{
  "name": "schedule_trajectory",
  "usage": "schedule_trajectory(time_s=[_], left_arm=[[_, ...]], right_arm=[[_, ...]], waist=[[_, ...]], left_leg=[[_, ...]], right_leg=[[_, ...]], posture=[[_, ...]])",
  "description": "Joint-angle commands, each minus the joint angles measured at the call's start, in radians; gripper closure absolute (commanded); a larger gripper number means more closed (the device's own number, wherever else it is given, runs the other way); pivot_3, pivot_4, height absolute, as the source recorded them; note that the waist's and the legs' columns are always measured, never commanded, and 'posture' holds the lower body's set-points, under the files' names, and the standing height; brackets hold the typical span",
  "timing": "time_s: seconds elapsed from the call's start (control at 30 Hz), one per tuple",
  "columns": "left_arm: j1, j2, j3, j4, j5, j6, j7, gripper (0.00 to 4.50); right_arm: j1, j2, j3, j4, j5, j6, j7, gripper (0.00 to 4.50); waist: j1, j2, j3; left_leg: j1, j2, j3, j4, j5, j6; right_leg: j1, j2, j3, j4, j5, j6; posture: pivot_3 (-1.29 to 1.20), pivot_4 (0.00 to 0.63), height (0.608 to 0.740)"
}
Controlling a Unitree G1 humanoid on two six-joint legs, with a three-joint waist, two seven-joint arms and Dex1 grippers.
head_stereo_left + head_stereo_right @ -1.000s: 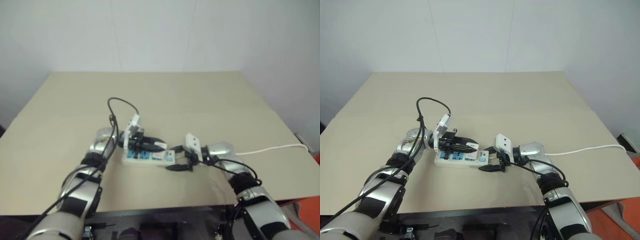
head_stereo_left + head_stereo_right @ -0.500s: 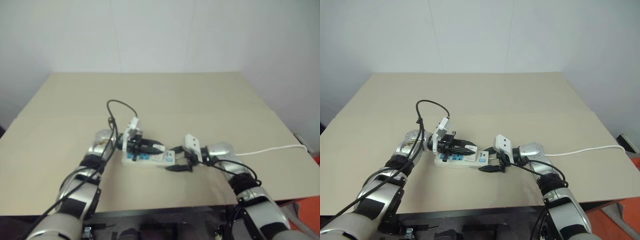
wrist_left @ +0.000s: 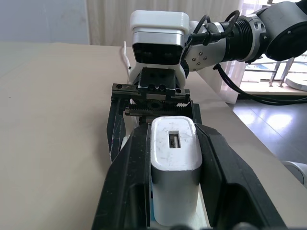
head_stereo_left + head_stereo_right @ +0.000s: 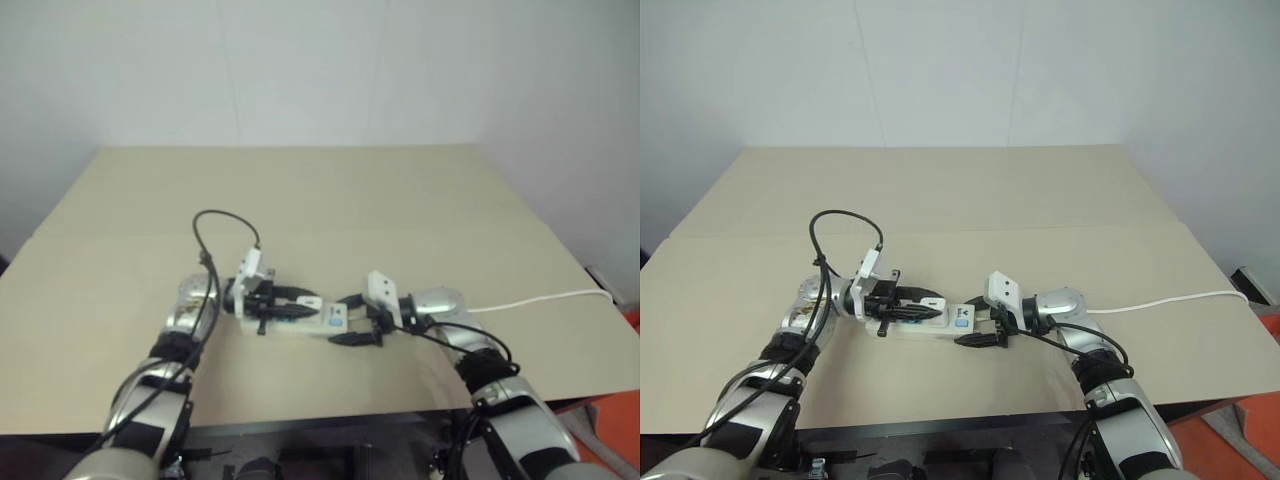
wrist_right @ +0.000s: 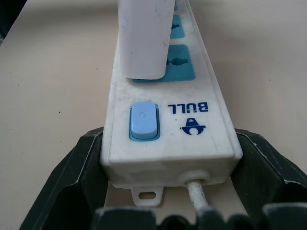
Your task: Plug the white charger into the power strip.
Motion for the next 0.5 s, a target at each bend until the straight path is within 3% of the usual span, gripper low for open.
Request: schedule_trajectory(time_s=[0.03, 0.5], left_arm=[[0.037, 0.045, -0.039, 0.080, 0.101, -0.065, -0.015, 3.47], [0.031, 0.044, -0.039, 0.123, 0.100, -0.066, -0.014, 3.47]], right_arm=[[0.010, -0.014, 0.000, -0.003, -0.001, 0.000, 0.009, 1.08], [0.017, -0.017, 0.000, -0.009, -0.002, -0.006, 0.002, 1.08]], waist=[[0.000, 0.000, 0.000], [0.000, 0.000, -0.003]], left_leg=[[0.000, 0.000, 0.000, 0.000, 0.000, 0.000], [0.003, 0.000, 0.000, -0.001, 0.000, 0.000]], right_leg=[[0.000, 0.000, 0.000, 0.000, 0.000, 0.000], [0.002, 0.000, 0.000, 0.000, 0.000, 0.000]], posture=[[0.00, 0.150, 0.740], [0.00, 0.150, 0.740]])
